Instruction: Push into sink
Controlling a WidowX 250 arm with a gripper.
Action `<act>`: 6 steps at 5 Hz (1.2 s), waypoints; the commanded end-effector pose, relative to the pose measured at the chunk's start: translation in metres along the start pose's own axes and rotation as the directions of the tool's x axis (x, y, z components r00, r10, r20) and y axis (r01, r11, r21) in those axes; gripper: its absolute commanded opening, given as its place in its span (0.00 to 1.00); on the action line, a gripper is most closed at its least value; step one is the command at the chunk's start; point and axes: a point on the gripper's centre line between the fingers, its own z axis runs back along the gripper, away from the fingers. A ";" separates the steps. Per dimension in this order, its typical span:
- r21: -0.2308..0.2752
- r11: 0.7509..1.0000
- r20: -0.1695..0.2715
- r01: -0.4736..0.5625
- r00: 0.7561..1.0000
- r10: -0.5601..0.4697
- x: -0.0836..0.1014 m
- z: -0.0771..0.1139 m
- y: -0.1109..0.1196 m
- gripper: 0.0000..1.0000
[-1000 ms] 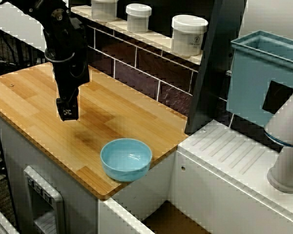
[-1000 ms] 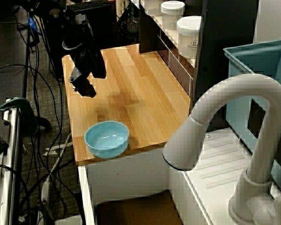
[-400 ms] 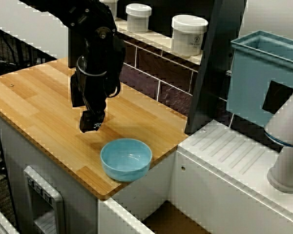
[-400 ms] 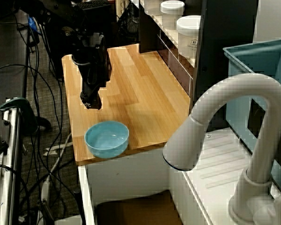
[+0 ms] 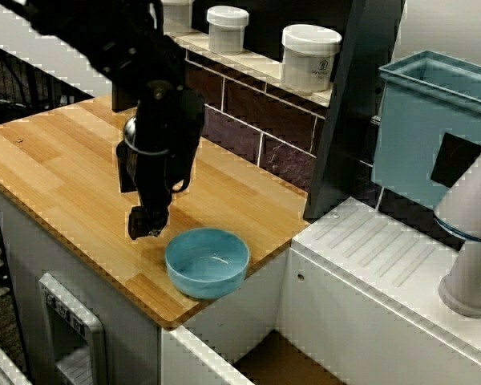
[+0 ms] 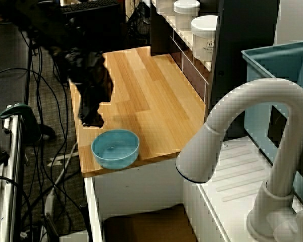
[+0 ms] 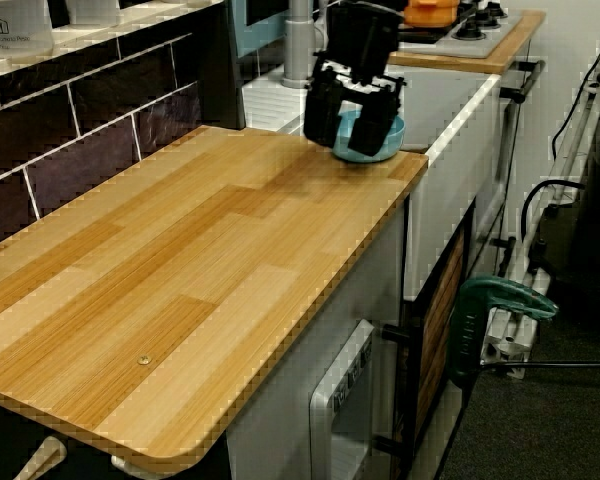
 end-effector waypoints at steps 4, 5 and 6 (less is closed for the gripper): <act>-0.033 0.982 0.052 0.186 0.982 -0.184 0.000 -0.008 -0.019 1.00; -0.027 0.982 0.077 0.185 0.980 -0.183 -0.002 -0.009 -0.023 1.00; -0.030 0.983 0.089 0.183 0.980 -0.180 0.006 -0.003 -0.029 1.00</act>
